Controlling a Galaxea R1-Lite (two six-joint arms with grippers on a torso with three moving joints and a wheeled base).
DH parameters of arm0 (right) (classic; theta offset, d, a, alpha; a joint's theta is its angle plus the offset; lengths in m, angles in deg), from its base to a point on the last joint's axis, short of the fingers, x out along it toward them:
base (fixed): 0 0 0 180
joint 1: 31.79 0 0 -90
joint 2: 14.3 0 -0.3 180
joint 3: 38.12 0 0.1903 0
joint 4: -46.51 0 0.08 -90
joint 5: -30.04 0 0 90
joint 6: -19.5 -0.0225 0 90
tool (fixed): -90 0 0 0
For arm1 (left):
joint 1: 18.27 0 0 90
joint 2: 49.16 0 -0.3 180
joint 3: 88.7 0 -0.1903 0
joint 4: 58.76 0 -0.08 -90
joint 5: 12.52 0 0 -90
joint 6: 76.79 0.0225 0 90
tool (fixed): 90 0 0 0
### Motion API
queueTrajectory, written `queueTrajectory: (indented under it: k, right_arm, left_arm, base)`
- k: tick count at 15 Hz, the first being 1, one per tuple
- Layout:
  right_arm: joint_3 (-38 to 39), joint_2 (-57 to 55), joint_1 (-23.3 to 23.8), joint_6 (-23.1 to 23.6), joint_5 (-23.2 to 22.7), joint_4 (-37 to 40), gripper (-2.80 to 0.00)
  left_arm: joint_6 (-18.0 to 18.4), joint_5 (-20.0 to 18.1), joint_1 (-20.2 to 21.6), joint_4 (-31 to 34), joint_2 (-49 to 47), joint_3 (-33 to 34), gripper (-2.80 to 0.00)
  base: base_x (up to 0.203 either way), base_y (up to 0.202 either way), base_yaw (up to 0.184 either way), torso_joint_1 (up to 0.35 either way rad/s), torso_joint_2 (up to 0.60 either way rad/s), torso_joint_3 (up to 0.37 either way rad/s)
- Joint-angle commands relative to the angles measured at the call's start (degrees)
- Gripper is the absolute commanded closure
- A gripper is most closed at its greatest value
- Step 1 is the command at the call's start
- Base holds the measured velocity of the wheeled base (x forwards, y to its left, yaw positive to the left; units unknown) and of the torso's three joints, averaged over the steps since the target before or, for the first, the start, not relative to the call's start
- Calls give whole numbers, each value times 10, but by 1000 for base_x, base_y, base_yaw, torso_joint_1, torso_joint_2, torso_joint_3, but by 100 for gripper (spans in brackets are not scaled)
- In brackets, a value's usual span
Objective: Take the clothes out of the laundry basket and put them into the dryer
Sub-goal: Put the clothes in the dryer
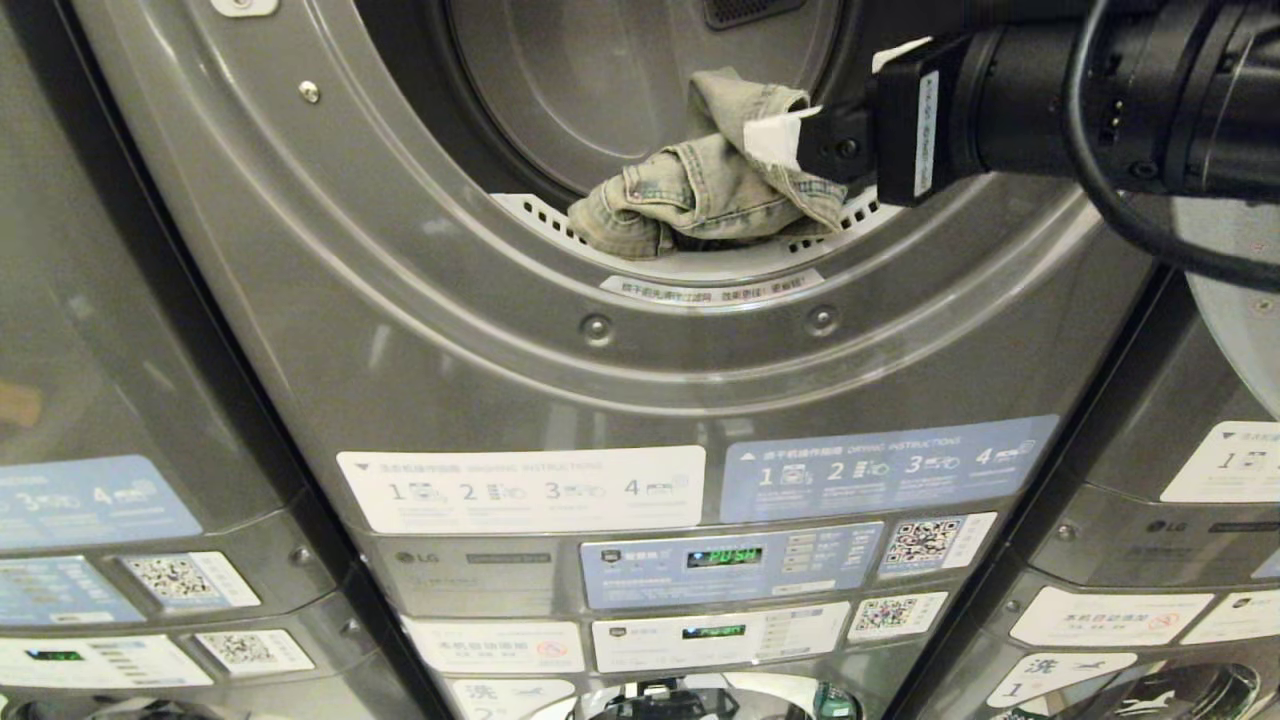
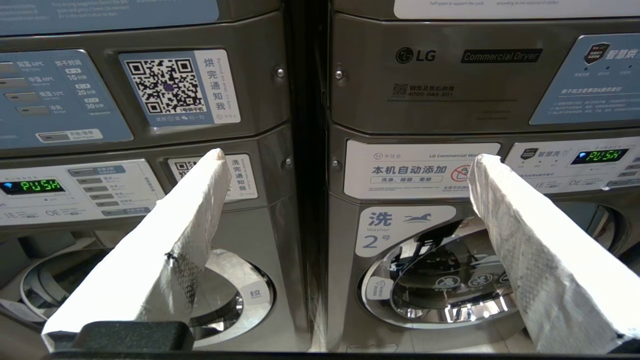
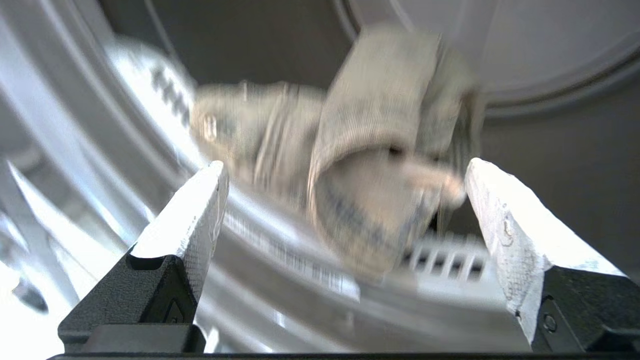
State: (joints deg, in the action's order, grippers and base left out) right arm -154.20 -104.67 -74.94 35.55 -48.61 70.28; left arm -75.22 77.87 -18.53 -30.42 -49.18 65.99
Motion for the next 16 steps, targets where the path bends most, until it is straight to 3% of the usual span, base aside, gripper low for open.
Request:
queueTrajectory:
  k: [1, 6, 11, 14, 16]
  right_arm:
    - [24, 10, -1, 3, 2, 0, -280]
    - [-13, -72, 3, 8, 5, -9, -280]
    - [-195, -226, 14, 7, 7, -28, -280]
    - [-209, -252, 23, 12, 12, -218, -280]
    - [-209, -216, 23, 22, 50, -278, -280]
  left_arm:
    - [0, 0, 0, 0, 0, 0, -280]
    - [0, 0, 0, 0, 0, 0, -280]
    - [-4, 0, 0, 0, 1, 0, -280]
    - [-4, 0, 0, 0, 0, 0, -280]
    - [-4, 0, 0, 0, 0, 0, -280]
  base:
    - [0, 0, 0, 0, 0, 0]
    - [0, 0, 0, 0, 0, 0]
    - [0, 0, 0, 0, 0, 0]
    - [0, 0, 0, 0, 0, 0]
    - [0, 0, 0, 0, 0, 0]
